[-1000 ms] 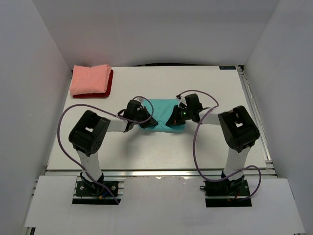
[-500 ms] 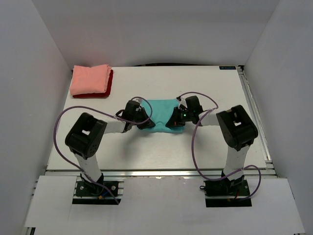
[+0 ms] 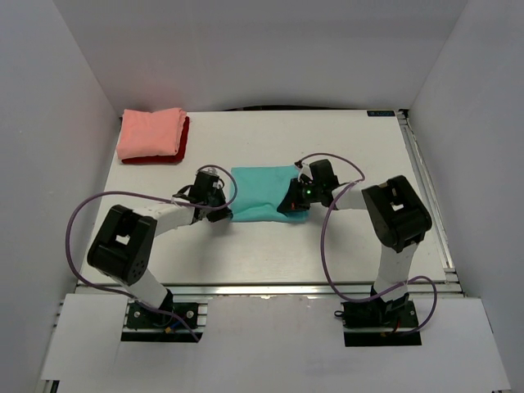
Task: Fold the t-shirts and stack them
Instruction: Smooth out wrinkles on the folded tshirt
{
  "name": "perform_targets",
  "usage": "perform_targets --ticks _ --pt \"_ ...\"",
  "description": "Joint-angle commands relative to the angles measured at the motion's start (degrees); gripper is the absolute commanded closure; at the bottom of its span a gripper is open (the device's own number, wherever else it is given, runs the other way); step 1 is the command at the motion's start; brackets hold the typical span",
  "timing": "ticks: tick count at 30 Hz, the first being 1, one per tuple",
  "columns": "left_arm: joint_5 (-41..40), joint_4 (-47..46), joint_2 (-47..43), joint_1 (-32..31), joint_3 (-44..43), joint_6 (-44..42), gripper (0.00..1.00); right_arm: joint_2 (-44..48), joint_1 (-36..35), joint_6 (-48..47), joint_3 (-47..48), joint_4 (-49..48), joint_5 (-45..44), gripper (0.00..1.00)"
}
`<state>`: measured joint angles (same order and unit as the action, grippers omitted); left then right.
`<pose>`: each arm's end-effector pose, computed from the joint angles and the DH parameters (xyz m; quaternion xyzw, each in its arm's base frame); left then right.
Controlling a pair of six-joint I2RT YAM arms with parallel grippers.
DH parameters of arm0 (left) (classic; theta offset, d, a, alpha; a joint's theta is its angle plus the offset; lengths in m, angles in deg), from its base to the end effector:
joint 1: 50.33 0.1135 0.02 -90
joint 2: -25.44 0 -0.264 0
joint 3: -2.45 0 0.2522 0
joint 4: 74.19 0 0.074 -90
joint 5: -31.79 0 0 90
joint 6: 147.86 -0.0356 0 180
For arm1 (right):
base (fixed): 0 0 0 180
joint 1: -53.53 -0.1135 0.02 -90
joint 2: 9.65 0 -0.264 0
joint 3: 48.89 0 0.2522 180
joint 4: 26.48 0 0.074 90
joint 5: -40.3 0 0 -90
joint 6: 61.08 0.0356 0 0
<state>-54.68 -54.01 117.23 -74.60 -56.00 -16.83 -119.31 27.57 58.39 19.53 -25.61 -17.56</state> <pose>0.2763 -0.1270 0.1507 -0.1288 0.9406 -0.1934 0.2476 0.3295 0.1815 0.1260 -0.0854 0.8813 0.4053 0.2276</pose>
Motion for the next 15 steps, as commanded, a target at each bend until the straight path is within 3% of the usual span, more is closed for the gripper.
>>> perform_targets --ticks 1,15 --pt "-2.7 4.0 -2.2 1.9 0.3 -2.7 1.0 -0.1 -0.2 -2.7 1.3 3.8 -4.7 1.0" --pt "-2.2 4.0 -3.5 2.0 -1.2 -2.8 1.0 16.1 -0.3 -9.4 -1.7 14.7 -16.2 1.0"
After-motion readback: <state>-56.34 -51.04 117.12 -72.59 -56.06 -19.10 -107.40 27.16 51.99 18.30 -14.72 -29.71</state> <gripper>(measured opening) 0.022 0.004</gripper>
